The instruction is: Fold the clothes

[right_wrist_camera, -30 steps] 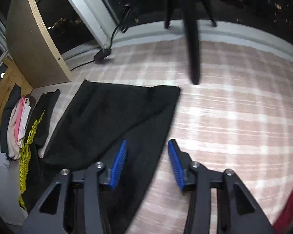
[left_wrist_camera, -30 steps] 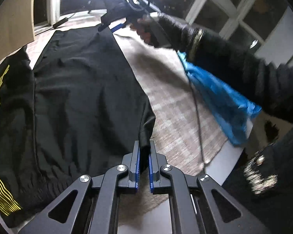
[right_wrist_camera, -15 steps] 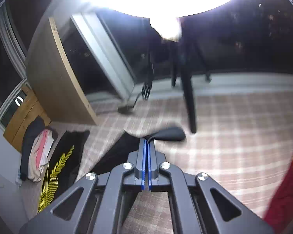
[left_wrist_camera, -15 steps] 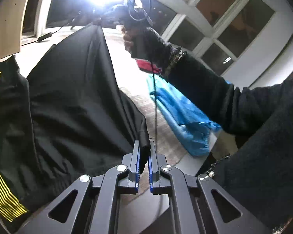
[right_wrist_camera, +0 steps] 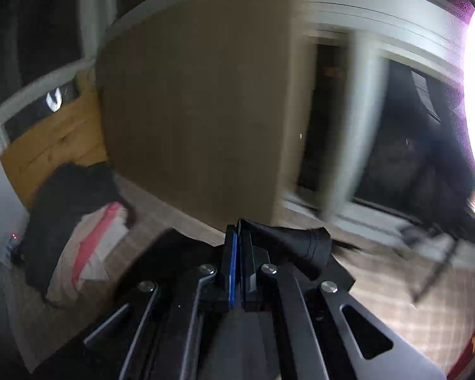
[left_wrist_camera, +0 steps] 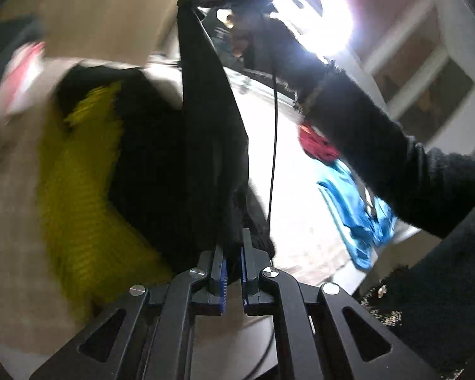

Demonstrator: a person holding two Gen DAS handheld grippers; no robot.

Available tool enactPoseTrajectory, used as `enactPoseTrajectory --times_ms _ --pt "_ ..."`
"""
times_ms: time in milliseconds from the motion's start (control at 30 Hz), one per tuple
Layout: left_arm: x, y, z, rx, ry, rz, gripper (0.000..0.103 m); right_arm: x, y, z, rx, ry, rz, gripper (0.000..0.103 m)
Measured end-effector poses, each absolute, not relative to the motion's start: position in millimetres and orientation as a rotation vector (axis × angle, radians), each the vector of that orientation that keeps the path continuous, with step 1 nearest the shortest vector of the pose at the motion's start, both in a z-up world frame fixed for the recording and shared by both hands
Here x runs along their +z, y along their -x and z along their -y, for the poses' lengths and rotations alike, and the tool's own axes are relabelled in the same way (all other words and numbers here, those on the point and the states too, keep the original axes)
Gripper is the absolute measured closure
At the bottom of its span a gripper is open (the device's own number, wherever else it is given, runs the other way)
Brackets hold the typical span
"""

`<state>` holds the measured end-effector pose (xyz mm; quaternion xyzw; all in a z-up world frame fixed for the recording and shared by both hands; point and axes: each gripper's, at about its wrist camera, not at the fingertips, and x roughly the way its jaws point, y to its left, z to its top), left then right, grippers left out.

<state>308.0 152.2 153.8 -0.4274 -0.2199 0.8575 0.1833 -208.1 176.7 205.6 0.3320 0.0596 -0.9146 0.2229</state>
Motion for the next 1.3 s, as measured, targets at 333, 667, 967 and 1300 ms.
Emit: enactPoseTrajectory --times_ms 333,667,967,1300 --pt "82.4 -320.4 -63.5 2.383 1.423 0.794 0.09 86.0 251.4 22.2 -2.361 -1.238 -0.622 0.098" --pt "129.1 -319.9 -56.0 2.36 1.393 0.566 0.081 159.3 121.8 -157.0 -2.398 -1.214 -0.212 0.066" --pt "143.9 -285.4 -82.7 2.201 1.368 0.334 0.073 105.1 71.6 -254.5 -2.498 -1.457 -0.007 0.066" --pt "112.3 -256.2 -210.6 2.079 1.361 -0.012 0.056 73.0 160.3 -216.1 -2.367 -1.574 -0.162 0.066"
